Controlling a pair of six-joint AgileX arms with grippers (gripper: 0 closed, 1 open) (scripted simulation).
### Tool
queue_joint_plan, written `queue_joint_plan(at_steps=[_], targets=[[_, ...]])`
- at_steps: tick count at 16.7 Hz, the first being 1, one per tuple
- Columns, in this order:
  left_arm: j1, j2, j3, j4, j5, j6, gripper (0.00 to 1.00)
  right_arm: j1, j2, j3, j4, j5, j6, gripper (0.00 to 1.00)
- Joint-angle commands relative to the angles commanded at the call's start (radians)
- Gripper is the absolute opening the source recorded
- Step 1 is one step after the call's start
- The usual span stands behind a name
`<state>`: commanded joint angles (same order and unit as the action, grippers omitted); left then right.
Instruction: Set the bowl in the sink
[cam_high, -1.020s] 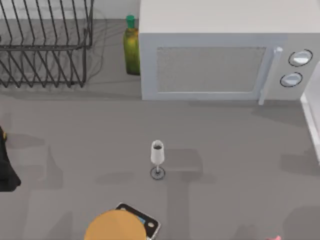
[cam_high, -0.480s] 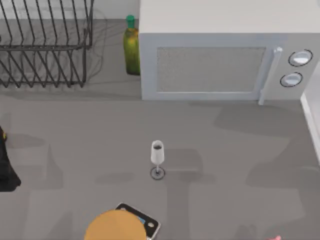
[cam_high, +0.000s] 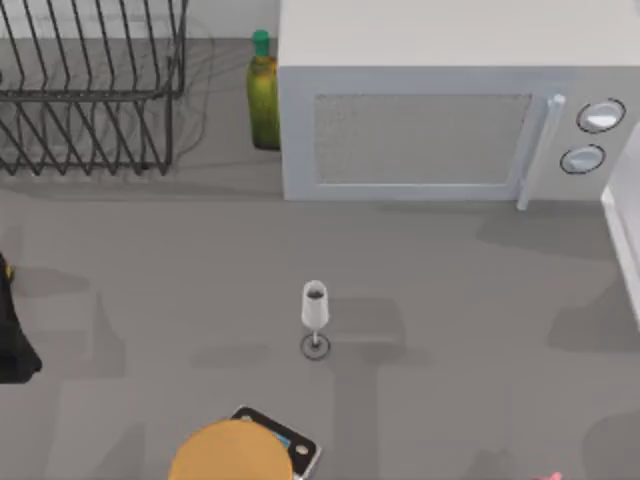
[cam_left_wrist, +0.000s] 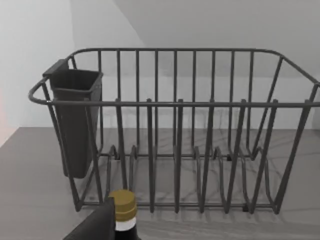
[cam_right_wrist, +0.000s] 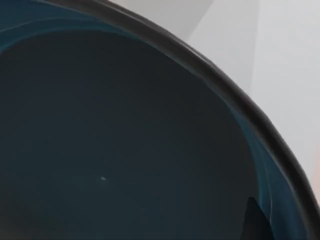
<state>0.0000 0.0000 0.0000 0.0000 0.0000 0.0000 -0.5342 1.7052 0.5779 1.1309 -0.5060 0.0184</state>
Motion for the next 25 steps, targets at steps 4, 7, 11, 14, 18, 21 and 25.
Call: queue_joint_plan(at_steps=[4, 7, 11, 14, 18, 21, 25], targets=[[0.0, 0.0, 0.0, 0.0, 0.0, 0.0, 1.0, -0.001, 0.222, -0.031, 0.257, 0.001, -0.002, 0.0], [0.0, 0.0, 0.0, 0.0, 0.0, 0.0, 1.0, 0.001, 0.374, -0.06, 0.445, 0.007, -0.003, 0.0], [0.0, 0.0, 0.0, 0.0, 0.0, 0.0, 1.0, 0.006, 0.5, -0.086, 0.591, 0.013, -0.004, 0.0], [0.0, 0.0, 0.0, 0.0, 0.0, 0.0, 1.0, 0.006, 0.511, -0.089, 0.603, 0.014, -0.004, 0.0], [0.0, 0.0, 0.0, 0.0, 0.0, 0.0, 1.0, 0.006, 0.511, -0.089, 0.603, 0.014, -0.004, 0.15], [0.0, 0.0, 0.0, 0.0, 0.0, 0.0, 1.0, 0.006, 0.511, -0.089, 0.603, 0.014, -0.004, 0.38], [0.0, 0.0, 0.0, 0.0, 0.0, 0.0, 1.0, 0.006, 0.511, -0.089, 0.603, 0.014, -0.004, 0.68]])
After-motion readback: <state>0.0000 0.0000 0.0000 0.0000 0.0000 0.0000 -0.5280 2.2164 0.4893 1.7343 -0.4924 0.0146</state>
